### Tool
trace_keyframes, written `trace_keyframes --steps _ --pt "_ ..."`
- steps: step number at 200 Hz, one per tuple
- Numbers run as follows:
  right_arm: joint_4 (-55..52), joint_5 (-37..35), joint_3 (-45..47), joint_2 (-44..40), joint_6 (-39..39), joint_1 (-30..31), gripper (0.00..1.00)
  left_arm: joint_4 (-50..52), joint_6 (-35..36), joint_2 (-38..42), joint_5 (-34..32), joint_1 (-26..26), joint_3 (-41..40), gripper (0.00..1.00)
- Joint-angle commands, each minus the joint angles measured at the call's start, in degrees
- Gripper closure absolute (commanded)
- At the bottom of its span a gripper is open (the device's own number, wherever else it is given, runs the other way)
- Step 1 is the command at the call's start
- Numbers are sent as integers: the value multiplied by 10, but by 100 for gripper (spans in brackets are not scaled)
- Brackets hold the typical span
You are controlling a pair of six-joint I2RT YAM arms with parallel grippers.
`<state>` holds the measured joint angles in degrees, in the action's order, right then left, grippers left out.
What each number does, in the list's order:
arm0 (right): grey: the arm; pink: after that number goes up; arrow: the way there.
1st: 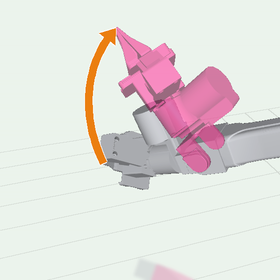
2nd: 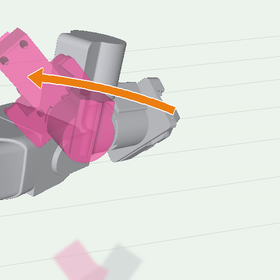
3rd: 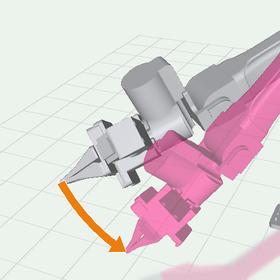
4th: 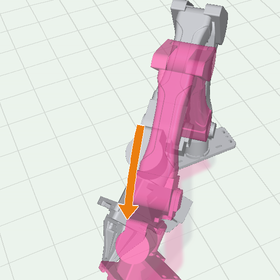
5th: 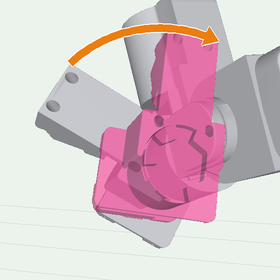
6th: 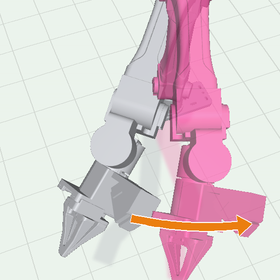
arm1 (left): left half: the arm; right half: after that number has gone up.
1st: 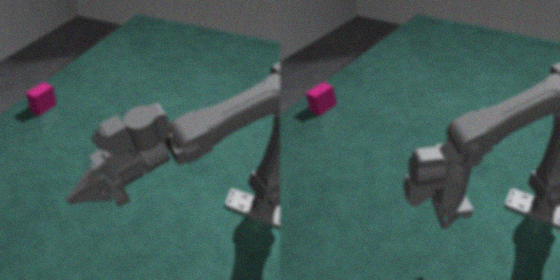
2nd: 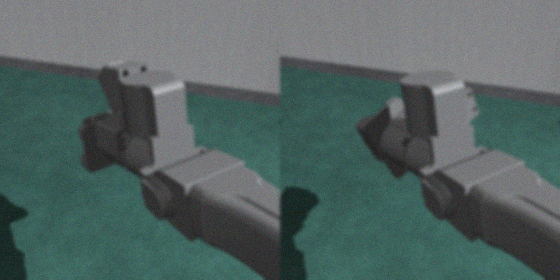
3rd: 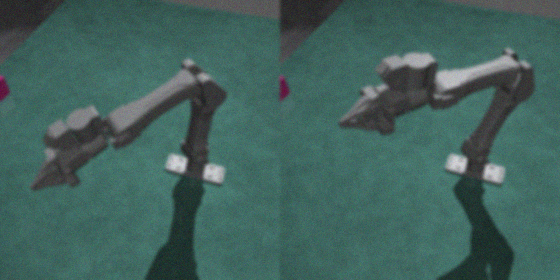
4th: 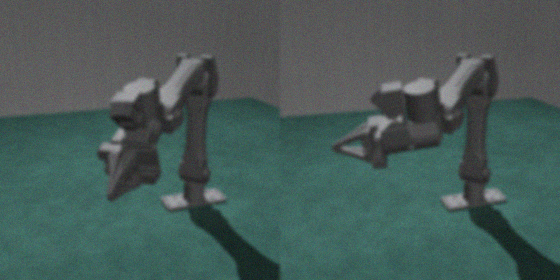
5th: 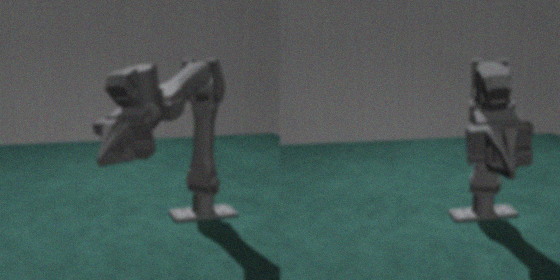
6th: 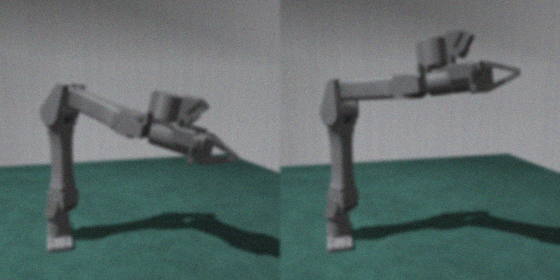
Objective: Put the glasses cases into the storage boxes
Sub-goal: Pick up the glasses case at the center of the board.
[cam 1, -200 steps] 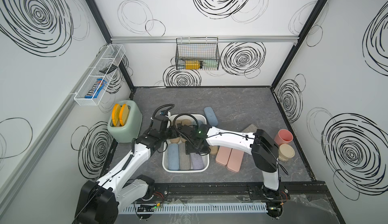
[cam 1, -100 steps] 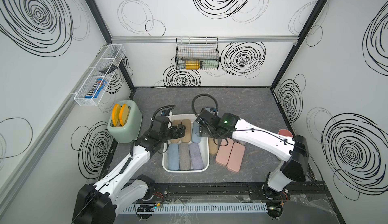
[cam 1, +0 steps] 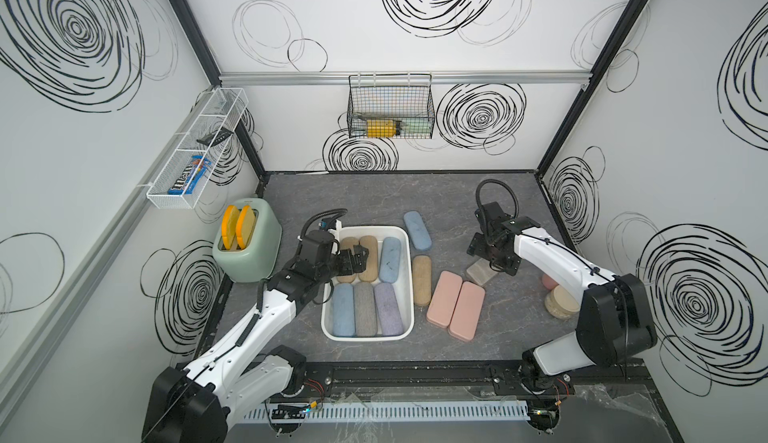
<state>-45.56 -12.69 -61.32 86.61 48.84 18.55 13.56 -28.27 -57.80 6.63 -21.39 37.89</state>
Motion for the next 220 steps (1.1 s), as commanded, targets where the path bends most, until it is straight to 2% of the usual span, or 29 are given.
trace_keyframes --steps 1,38,73,167,189,220 --pt "25 19 11 20 -20 -18 3 -9 7 -2 -12 -3 3 3" --pt "71 56 47 12 -16 -51 3 -2 15 -6 -31 -3 4 5" --pt "82 63 49 35 -23 -63 3 9 17 -12 -39 0 9 3" --pt "84 50 50 99 -9 -42 3 21 3 -29 -47 23 14 1" --pt "80 46 48 102 -9 -42 0 20 2 -27 -49 26 13 1" --pt "69 31 46 94 -5 -41 10 19 0 -26 -45 27 13 1"
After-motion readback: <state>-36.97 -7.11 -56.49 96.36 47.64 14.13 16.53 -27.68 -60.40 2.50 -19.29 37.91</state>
